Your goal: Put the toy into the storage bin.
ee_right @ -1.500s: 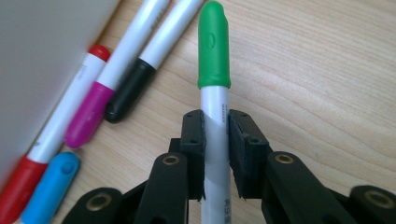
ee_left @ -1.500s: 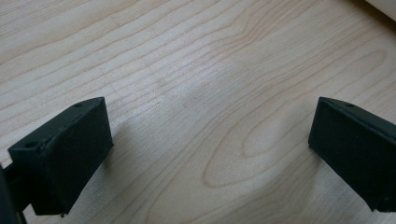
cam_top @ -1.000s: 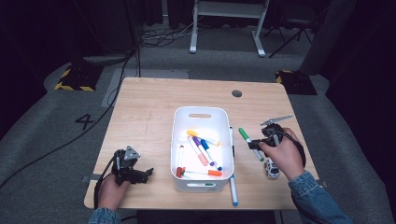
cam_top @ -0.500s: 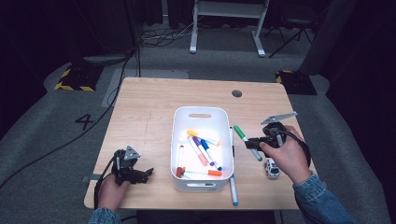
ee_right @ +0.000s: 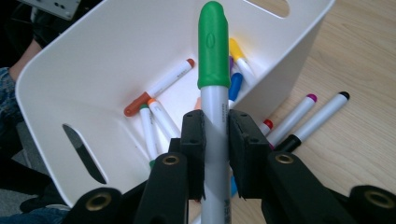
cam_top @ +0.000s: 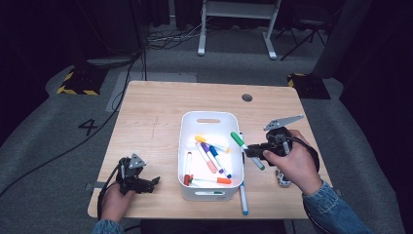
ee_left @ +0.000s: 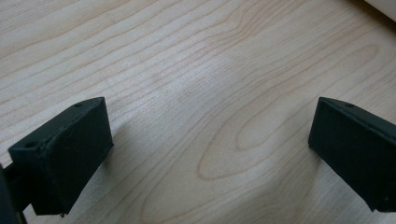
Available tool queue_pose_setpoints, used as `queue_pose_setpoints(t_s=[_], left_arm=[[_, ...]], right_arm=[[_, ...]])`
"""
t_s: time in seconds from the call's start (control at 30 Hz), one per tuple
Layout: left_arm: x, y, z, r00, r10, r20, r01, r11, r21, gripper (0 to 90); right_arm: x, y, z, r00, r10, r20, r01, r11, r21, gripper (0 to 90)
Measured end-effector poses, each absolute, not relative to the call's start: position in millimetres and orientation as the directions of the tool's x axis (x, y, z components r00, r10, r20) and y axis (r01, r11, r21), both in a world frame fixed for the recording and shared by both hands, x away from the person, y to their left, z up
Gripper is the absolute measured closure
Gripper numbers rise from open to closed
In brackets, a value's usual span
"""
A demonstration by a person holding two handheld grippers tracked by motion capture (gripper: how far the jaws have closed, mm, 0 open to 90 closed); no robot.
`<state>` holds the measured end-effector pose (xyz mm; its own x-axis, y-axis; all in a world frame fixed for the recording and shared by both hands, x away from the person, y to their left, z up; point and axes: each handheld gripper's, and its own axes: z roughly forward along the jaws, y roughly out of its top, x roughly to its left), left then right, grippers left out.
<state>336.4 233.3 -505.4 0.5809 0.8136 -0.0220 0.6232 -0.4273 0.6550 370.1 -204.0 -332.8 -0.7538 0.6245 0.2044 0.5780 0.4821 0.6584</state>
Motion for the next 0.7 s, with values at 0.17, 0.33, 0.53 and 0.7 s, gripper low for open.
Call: queue_pose_setpoints(t_s=[0.17,0.33,0.53,0.7], left_arm=[[336,233,-505,0.581,0.814,-0.021,0.623,-0.427,0.655,0.0],[336,233,-505,0.578,0.816,-0.018,0.624,-0.428,0.654,0.0],[337,233,-505,0.579,0.815,-0.019,0.625,-0.429,0.653,0.0],[337,233,-505,0.579,0.815,-0.017,0.624,-0.430,0.652,0.0]], right_arm=[[365,-193,-327,-0.770,0.601,0.213,0.565,0.488,0.665,77.2],[360,-178,-323,-0.793,0.569,0.216,0.546,0.508,0.666,77.2],[357,-160,-321,-0.816,0.540,0.206,0.519,0.529,0.671,77.2],[357,-147,-323,-0.830,0.518,0.207,0.506,0.542,0.671,77.2]])
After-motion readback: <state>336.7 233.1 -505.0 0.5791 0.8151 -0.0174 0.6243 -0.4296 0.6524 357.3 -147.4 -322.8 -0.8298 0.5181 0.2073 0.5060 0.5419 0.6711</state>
